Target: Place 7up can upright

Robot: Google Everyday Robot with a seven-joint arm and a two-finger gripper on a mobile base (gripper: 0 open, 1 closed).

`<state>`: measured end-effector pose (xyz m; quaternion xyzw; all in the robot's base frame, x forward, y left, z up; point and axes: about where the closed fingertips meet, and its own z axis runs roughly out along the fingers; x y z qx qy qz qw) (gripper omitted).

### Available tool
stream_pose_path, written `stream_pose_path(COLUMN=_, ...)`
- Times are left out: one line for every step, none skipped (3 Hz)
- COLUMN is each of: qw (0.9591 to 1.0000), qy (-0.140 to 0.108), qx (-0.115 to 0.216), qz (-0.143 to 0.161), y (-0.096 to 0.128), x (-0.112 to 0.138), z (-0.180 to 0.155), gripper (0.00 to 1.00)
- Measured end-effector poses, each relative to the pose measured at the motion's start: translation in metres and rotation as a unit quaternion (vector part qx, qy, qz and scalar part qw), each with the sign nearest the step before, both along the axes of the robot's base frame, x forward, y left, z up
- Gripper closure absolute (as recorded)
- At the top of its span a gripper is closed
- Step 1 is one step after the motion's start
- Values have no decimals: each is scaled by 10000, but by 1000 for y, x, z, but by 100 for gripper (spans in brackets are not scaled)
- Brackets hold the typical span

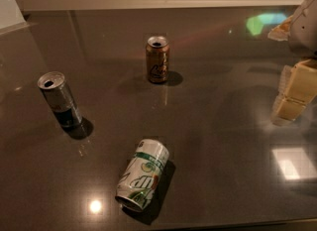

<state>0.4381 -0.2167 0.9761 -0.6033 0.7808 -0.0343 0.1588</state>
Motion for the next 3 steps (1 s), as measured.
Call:
stream_pose_path(qw=10000, qy=-1, qx=0, qz=0, y=0, x=0, z=0, gripper=0)
stream_pose_path(qw=9997, qy=16, qx=34, qz=227, y=9, x=0, z=-1, gripper=0)
stream_pose_path(qw=9956, qy=98, qx=143, qz=920, y=35, x=-8, z=-10, gripper=0)
